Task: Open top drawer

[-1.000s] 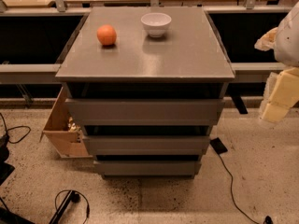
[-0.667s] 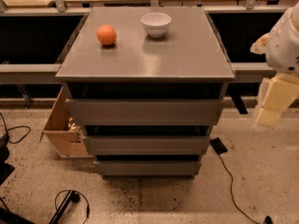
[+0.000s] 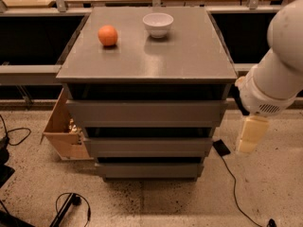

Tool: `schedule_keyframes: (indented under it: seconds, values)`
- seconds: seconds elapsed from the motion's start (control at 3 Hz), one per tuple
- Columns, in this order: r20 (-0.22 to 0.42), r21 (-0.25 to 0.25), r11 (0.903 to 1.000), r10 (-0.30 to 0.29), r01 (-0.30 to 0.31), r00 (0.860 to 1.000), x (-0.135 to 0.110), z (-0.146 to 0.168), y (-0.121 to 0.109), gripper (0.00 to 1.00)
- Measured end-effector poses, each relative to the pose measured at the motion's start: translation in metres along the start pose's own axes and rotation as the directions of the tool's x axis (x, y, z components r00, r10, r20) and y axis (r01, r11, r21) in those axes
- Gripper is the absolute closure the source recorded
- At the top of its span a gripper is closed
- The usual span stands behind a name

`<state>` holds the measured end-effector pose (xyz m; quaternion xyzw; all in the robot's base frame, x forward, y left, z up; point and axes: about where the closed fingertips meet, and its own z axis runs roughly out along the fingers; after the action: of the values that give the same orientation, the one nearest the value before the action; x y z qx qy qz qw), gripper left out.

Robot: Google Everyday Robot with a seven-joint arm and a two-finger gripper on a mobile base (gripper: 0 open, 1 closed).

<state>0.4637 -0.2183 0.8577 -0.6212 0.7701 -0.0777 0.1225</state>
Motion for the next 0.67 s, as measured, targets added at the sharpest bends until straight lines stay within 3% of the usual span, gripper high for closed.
schedule_keyframes:
  seconds: [0.33,0.67]
  values:
    - [0.004,0.000,0.9999,-0.011,0.011,1.000,-0.0004,0.0558,-0.0145,0.00]
    - [0.003,0.000,0.9999,-0.011,0.011,1.000,-0.0005,0.0559,-0.0146,0.00]
